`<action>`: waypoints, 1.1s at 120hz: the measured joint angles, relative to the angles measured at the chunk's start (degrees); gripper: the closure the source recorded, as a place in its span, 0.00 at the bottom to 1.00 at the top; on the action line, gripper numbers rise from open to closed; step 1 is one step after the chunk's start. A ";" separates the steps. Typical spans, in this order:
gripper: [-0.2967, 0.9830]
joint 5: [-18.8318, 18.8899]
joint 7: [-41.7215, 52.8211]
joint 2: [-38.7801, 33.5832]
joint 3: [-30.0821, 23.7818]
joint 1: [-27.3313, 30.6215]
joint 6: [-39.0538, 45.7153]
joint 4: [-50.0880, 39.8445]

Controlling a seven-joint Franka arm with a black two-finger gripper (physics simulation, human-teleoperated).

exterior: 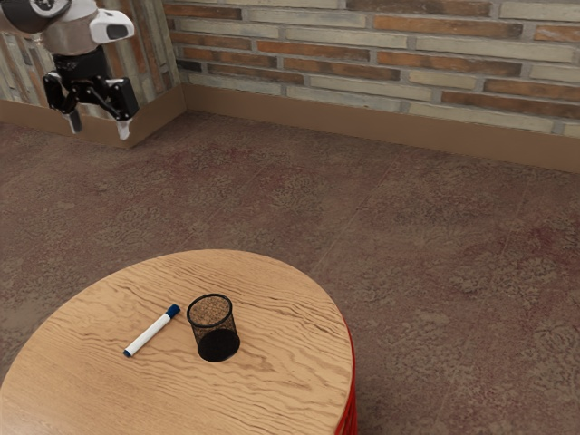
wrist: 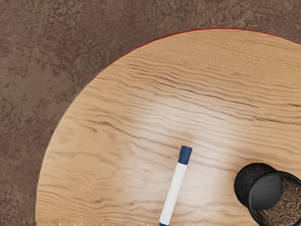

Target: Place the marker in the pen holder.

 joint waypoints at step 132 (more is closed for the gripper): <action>0.30 -7.10 -2.80 19.06 -0.57 -0.22 28.29 -25.30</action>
